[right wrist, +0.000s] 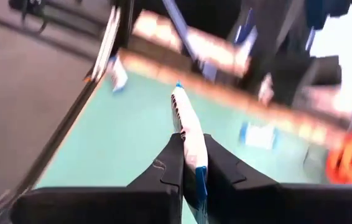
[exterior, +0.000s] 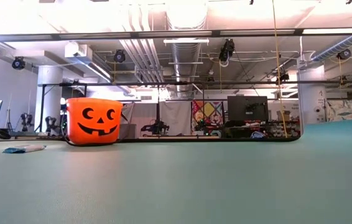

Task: Sort candy by brand, put in halloween buckets
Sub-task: Put the white chocolate into the black bucket

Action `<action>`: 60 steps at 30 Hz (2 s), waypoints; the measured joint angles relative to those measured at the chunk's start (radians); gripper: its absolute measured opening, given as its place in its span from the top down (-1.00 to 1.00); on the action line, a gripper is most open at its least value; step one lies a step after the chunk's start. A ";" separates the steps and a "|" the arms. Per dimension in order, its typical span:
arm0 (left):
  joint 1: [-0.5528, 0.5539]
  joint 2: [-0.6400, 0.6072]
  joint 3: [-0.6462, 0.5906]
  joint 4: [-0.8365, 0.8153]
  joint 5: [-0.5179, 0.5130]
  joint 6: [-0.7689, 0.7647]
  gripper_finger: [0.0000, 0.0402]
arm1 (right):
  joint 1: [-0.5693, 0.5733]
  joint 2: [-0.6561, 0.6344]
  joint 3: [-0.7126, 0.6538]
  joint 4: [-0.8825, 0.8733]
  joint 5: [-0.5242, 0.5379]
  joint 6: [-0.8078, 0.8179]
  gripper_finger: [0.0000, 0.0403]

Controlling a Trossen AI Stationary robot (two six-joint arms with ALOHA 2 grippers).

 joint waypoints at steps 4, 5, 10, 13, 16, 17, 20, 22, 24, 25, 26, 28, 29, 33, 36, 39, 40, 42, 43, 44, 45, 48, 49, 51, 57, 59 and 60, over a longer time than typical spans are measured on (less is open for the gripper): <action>0.036 -0.089 0.001 -0.434 -0.069 -0.215 -0.18 | 0.087 -0.062 -0.007 -0.345 0.014 0.247 0.88; 0.041 -0.093 0.000 -0.542 -0.086 -0.280 -0.19 | 0.120 -0.073 -0.009 -0.434 0.014 0.322 0.88; 0.050 -0.055 -0.009 -0.959 -0.260 -0.624 -0.19 | 0.310 -0.104 -0.017 -0.862 -0.027 0.823 0.88; 0.076 -0.027 -0.010 -1.069 -0.366 -0.818 -0.19 | 0.422 -0.131 -0.078 -0.877 -0.101 1.022 0.88; 0.126 -0.009 -0.015 -1.090 -0.351 -0.865 -0.20 | 0.511 -0.165 -0.162 -0.873 -0.095 1.225 0.88; 0.147 -0.004 -0.017 -1.092 -0.306 -0.860 -0.20 | 0.538 -0.179 -0.185 -0.892 -0.080 1.289 0.88; 0.216 0.013 -0.028 -1.092 -0.153 -0.823 -0.20 | 0.611 -0.244 -0.290 -0.896 -0.058 1.436 0.88; 0.251 0.028 -0.036 -1.097 -0.084 -0.807 -0.20 | 0.653 -0.287 -0.358 -0.897 -0.064 1.558 0.88; 0.272 0.042 -0.045 -1.097 -0.053 -0.819 -0.20 | 0.692 -0.341 -0.427 -0.895 -0.087 1.637 0.89; 0.280 0.048 -0.049 -1.098 -0.041 -0.829 -0.20 | 0.706 -0.372 -0.464 -0.898 -0.104 1.669 0.89; 0.290 0.054 -0.051 -1.099 -0.026 -0.835 -0.20 | 0.717 -0.399 -0.504 -0.897 -0.126 1.702 0.89; 0.312 0.061 -0.055 -1.107 0.029 -0.845 -0.20 | 0.731 -0.448 -0.587 -0.886 -0.173 1.769 0.89; 0.322 0.066 -0.060 -1.119 0.061 -0.858 -0.20 | 0.732 -0.469 -0.630 -0.869 -0.196 1.799 0.89; 0.329 0.081 -0.092 -1.149 0.105 -0.951 -0.20 | 0.733 -0.537 -0.783 -0.776 -0.209 1.850 0.85; 0.329 0.084 -0.147 -1.118 0.034 -1.071 -0.20 | 0.733 -0.547 -0.861 -0.724 -0.210 1.836 0.71; 0.329 0.106 -0.207 -1.069 0.014 -1.128 -0.20 | 0.733 -0.549 -0.892 -0.692 -0.213 1.823 0.51; 0.329 0.120 -0.225 -1.058 0.012 -1.132 -0.20 | 0.733 -0.548 -0.893 -0.684 -0.213 1.822 0.44; 0.329 0.151 -0.250 -1.023 0.000 -1.135 -0.20 | 0.733 -0.547 -0.888 -0.683 -0.214 1.822 0.30; 0.329 0.169 -0.259 -1.007 -0.017 -1.135 -0.20 | 0.733 -0.547 -0.879 -0.683 -0.214 1.816 0.23; 0.329 0.187 -0.268 -0.986 -0.039 -1.135 -0.20 | 0.733 -0.549 -0.866 -0.682 -0.215 1.810 0.17; 0.328 0.207 -0.275 -0.962 -0.062 -1.134 -0.20 | 0.732 -0.553 -0.852 -0.681 -0.213 1.797 0.11; 0.327 0.274 -0.288 -0.871 -0.132 -1.117 -0.20 | 0.732 -0.561 -0.802 -0.715 -0.199 1.799 -0.02; 0.327 0.303 -0.291 -0.847 -0.149 -1.111 -0.20 | 0.732 -0.561 -0.784 -0.739 -0.193 1.813 -0.04; 0.327 0.363 -0.291 -0.836 -0.156 -1.107 -0.20 | 0.730 -0.561 -0.747 -0.793 -0.169 1.836 -0.07; 0.285 0.520 -0.280 -0.838 -0.243 -1.122 -0.20 | 0.725 -0.562 -0.662 -0.871 -0.035 1.859 -0.04; 0.257 0.560 -0.280 -0.816 -0.297 -1.123 -0.19 | 0.719 -0.562 -0.644 -0.881 -0.001 1.859 -0.03; 0.245 0.578 -0.283 -0.797 -0.329 -1.125 -0.19 | 0.715 -0.562 -0.635 -0.887 0.009 1.859 -0.02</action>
